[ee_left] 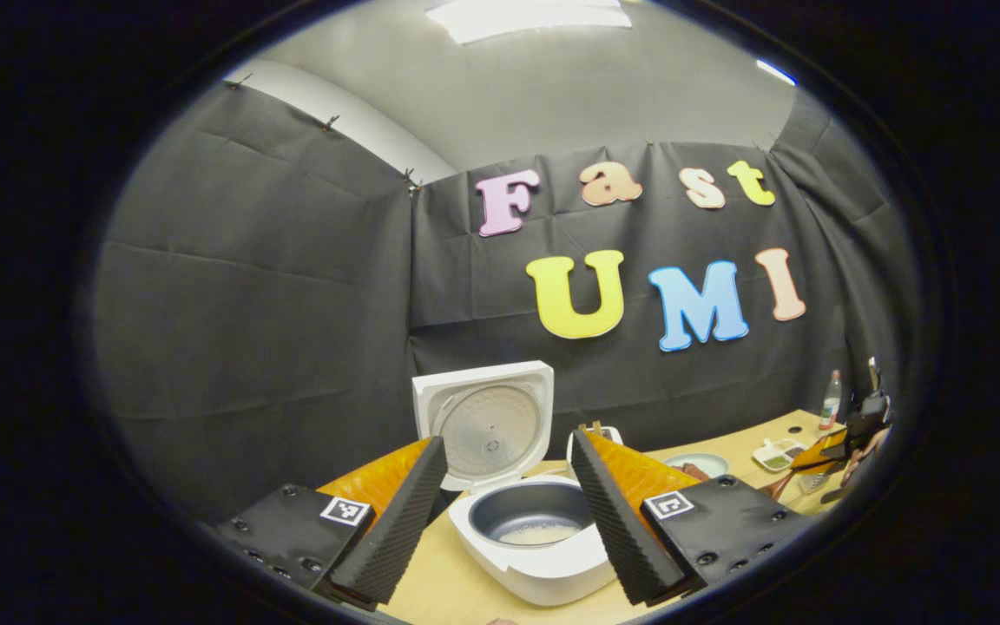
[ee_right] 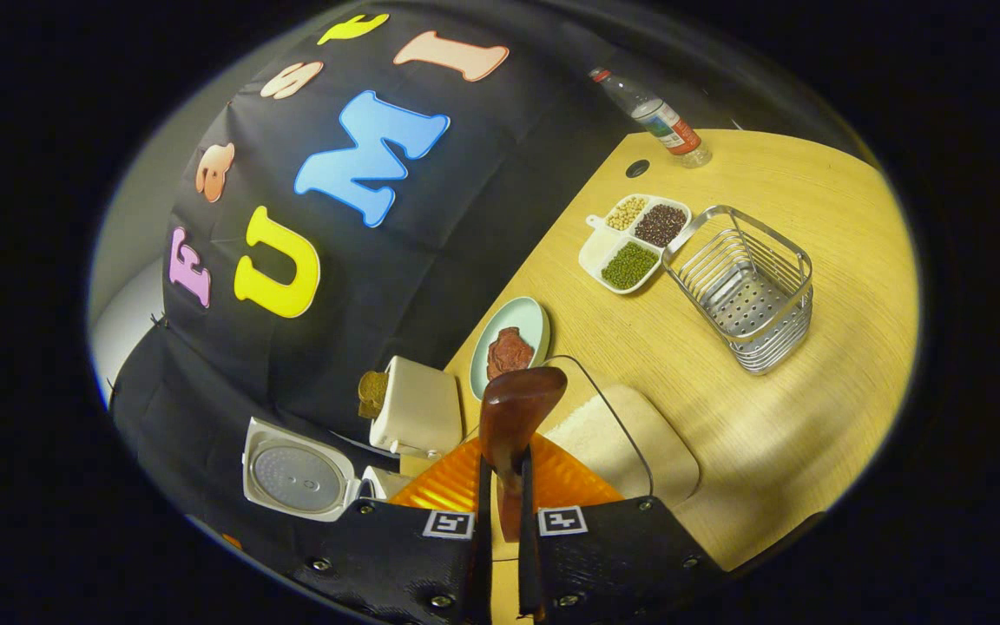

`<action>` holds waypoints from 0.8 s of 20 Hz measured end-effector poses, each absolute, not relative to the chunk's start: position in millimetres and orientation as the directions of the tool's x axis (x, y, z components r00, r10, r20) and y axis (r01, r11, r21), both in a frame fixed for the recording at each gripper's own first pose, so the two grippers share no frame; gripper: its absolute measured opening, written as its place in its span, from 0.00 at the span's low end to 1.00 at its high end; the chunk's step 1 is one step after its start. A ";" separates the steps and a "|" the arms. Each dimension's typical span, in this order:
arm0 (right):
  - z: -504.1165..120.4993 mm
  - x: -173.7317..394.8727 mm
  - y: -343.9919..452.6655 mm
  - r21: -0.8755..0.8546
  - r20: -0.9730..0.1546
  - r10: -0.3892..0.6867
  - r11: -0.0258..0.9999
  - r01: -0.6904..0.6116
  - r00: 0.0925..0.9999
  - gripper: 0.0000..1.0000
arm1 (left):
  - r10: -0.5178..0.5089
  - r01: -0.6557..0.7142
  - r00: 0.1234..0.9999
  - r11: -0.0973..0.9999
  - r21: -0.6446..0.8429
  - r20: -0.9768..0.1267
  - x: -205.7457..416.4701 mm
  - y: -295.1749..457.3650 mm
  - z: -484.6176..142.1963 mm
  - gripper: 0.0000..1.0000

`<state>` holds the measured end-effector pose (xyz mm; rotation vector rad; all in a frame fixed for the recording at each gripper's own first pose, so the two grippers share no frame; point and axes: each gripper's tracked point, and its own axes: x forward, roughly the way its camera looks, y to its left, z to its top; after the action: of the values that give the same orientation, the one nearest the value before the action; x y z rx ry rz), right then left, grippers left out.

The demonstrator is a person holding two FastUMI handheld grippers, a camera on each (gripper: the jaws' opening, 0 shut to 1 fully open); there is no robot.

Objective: Close the left gripper, press the button to open the rice cooker; take a wooden spoon from the chopstick holder with the right hand, scoop a spoonful of rice and pour it into the rice cooker, then put the wooden spoon back into the chopstick holder.

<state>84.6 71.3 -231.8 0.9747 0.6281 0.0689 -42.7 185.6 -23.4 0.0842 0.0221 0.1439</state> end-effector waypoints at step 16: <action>-135.0 122.2 167.3 0.916 -0.269 0.517 0.397 0.050 0.812 0.12 | 0.277 -0.275 0.961 0.959 0.063 -0.021 -73.7 246.0 -30.6 1.00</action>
<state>122.2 167.3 -135.0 1.1378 0.5776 0.3174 -73.7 246.0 -30.6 0.0601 0.0294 0.2801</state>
